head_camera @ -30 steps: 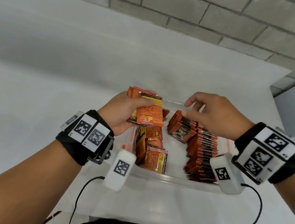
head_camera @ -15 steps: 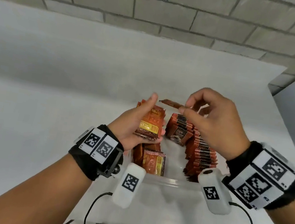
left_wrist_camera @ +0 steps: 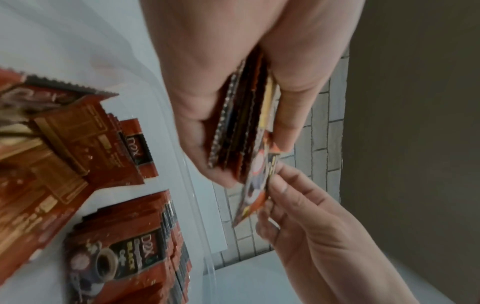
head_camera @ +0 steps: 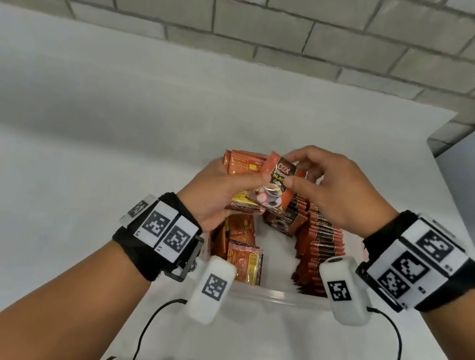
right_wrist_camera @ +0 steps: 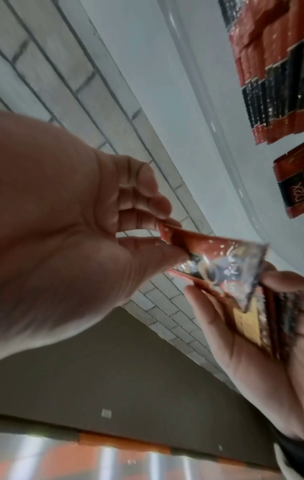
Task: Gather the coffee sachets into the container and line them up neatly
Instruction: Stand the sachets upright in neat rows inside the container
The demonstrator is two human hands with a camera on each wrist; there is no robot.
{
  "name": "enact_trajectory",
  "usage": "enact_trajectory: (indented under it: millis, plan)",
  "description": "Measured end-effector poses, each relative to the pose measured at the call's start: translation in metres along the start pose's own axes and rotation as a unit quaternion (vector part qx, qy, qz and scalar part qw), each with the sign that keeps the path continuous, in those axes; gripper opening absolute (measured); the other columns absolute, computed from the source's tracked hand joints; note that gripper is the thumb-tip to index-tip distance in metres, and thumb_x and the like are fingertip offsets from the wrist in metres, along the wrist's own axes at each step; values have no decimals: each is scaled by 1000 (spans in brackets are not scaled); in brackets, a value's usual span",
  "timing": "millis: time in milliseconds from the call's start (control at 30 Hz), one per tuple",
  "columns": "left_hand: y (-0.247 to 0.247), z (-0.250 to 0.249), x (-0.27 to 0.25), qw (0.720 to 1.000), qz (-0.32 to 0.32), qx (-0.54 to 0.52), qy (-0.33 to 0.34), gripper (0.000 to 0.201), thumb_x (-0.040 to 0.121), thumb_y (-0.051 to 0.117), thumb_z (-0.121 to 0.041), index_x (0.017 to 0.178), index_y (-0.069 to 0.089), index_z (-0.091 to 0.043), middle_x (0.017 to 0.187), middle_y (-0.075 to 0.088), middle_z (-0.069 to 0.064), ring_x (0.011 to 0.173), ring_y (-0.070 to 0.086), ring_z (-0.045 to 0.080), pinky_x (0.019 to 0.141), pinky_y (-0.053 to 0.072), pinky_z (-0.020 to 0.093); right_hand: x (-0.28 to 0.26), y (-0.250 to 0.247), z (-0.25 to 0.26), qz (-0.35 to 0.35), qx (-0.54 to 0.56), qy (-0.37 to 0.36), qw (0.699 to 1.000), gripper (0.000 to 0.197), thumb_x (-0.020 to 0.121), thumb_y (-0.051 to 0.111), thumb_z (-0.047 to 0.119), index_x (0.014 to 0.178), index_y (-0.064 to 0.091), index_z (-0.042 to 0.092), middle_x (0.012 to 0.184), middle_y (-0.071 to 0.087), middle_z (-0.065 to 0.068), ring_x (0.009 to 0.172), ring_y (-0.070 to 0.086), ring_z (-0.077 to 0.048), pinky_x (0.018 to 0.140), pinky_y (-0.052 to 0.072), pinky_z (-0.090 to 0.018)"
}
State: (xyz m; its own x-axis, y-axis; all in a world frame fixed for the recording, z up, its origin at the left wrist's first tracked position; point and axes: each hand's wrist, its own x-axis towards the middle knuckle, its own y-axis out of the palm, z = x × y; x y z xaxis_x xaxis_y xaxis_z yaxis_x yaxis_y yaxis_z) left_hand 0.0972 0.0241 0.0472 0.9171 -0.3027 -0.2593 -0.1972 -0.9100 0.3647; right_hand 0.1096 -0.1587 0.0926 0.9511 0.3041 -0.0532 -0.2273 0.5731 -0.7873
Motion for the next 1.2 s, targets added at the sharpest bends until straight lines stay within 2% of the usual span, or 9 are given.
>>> enact_trajectory:
  millis: [100,200,300,400,500,567,700,1000,1200]
  plan:
    - [-13,-6,1,999,-52,-3,-5,20,88,62,-23,105,62,-13,91,68,10,79,66,23,69,54,33,4,-3,-5,58,-7,33,998,11,87,66,24,96,61,26,87,61,8,73,54,-6,65,39,-22]
    - [-29,-6,0,996,-82,-27,-23,16,88,61,-27,99,60,-15,82,67,5,69,64,19,65,55,32,5,2,-12,112,-77,51,989,8,89,64,24,95,59,26,82,58,11,71,51,-1,60,36,-16]
    - [-38,-1,-4,993,-83,-69,-39,13,90,59,-26,93,62,-14,75,68,6,64,64,20,61,55,30,7,14,-22,139,-142,71,977,8,90,63,22,96,59,23,79,57,11,71,53,-6,59,36,-13]
    - [-39,0,-3,992,-82,-83,-43,13,90,60,-25,92,62,-13,76,68,8,63,64,21,62,55,31,10,25,-30,149,-196,82,966,6,88,65,20,88,59,23,79,61,9,73,56,-11,59,38,-18]
    - [-41,-1,-1,992,-82,-89,-46,12,90,60,-23,94,61,-12,74,68,9,64,64,22,63,56,32,16,30,-33,149,-227,89,958,4,86,67,19,89,66,18,74,57,11,73,56,-13,66,45,-25]
    - [-41,0,0,991,-80,-91,-49,13,89,61,-22,97,60,-11,75,68,9,65,65,23,65,56,33,19,32,-33,152,-249,98,952,2,83,68,18,85,66,19,71,53,11,72,56,-15,62,43,-25]
    - [-41,0,2,991,-82,-96,-54,16,88,62,-23,97,60,-10,77,67,10,65,65,24,67,56,36,24,36,-35,176,-289,115,934,21,83,68,18,67,55,22,71,53,7,69,55,-15,51,38,-22]
    - [-42,2,3,991,-74,-103,-48,15,89,61,-23,95,61,-10,74,67,10,64,66,24,65,57,35,29,36,-32,176,-325,96,924,10,84,65,19,79,62,11,79,62,-4,69,57,-19,49,38,-23]
    - [-42,1,2,990,-84,-102,-57,20,88,62,-24,99,60,-8,76,67,12,65,65,25,67,57,36,28,35,-33,182,-315,88,927,13,85,65,23,82,57,13,72,54,1,68,55,-18,51,38,-24]
